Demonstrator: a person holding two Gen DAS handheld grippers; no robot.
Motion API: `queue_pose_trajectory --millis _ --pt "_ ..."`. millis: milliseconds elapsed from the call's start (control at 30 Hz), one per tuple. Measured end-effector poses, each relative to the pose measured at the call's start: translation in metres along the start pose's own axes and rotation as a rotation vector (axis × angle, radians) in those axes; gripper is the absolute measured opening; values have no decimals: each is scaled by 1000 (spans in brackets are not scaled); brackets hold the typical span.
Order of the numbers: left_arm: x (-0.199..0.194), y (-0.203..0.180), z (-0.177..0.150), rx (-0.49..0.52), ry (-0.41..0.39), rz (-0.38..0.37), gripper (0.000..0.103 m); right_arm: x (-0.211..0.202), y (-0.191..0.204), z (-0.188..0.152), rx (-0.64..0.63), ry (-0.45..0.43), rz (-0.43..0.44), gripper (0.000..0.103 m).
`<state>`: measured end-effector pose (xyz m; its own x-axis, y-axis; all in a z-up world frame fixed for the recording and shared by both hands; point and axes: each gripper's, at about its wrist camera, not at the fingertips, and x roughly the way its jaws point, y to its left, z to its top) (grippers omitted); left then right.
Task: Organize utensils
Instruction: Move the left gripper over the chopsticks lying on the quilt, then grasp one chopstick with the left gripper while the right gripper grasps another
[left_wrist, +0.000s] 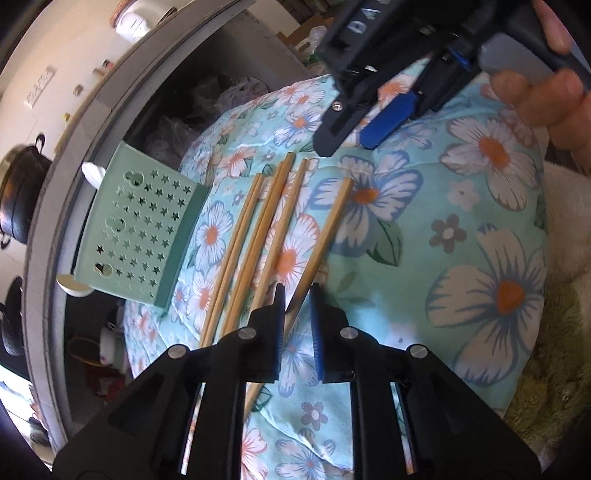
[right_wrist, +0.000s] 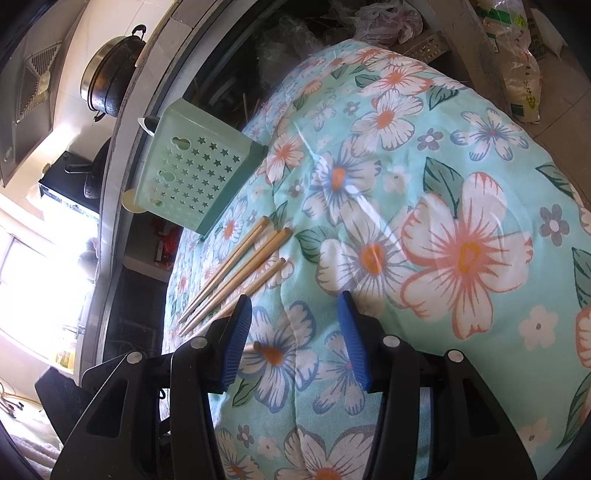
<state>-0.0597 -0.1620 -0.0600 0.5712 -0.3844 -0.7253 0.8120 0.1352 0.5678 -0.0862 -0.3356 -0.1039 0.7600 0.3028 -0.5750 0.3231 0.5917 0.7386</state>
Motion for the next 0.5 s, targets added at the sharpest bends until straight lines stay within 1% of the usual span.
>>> queue_pose_trajectory --millis 167,433,500 --pt "0 10 5 -67 -15 -66 14 2 2 1 3 1 23 59" --pt "5 16 13 -117 -27 -157 17 6 6 4 14 0 58 71" --pt "6 17 15 -128 -30 -177 19 6 6 5 16 -1 66 74"
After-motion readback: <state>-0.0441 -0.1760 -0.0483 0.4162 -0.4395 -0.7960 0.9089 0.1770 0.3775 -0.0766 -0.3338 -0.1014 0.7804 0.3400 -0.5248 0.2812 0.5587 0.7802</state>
